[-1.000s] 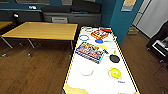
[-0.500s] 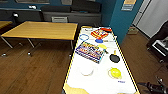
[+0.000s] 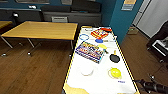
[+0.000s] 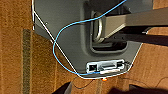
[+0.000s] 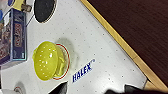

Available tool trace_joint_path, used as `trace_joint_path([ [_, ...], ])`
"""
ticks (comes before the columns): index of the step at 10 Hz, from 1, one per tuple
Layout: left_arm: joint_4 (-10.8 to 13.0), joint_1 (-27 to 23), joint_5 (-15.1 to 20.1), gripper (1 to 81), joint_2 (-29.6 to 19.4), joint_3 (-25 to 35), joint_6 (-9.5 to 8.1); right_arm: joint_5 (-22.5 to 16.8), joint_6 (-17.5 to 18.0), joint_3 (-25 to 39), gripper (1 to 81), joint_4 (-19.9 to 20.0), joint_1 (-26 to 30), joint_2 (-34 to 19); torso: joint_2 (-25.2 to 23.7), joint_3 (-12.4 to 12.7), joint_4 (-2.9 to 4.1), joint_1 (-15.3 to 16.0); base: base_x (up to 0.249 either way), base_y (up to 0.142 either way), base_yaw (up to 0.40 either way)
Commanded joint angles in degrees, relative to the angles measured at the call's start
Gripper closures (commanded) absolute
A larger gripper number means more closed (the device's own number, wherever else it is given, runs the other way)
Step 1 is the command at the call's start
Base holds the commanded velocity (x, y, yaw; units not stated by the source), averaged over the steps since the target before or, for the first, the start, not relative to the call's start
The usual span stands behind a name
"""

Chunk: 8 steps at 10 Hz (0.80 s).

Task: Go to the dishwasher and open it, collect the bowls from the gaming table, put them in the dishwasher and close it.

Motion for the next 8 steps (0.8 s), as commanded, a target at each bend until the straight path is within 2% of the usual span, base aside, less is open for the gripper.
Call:
trace_joint_path([
  [1, -0.4, 0.3, 4.2, 1.0, -0.1, 0.2, 0.11, -2.3, 1.3, -3.2, 1.0, 1.9, 7.7, -0.5, 0.0, 0.0, 0.00, 0.0, 0.000, 0.000, 0.000],
  [3, -0.4, 0.3, 4.2, 1.0, 0.0, 0.2, 0.11, -1.9, 1.3, -5.0, 1.0, 3.5, 8.5, 1.4, 0.0, 0.0, 0.00, 0.0, 0.000, 0.000, 0.000],
  [6, -1.0, 0.3, 4.3, 1.0, 0.0, -0.8, 0.11, -0.6, 2.4, -8.0, 1.0, 4.0, 9.7, 4.9, 0.0, 0.0, 0.00, 0.0, 0.000, 0.000, 0.000],
  [8, -1.2, 0.3, 4.5, 1.0, 0.0, -1.1, 0.11, 2.6, 2.6, -8.8, 1.0, 3.9, 9.7, 6.0, 0.0, 0.0, 0.00, 0.0, 0.000, 0.000, 0.000],
])
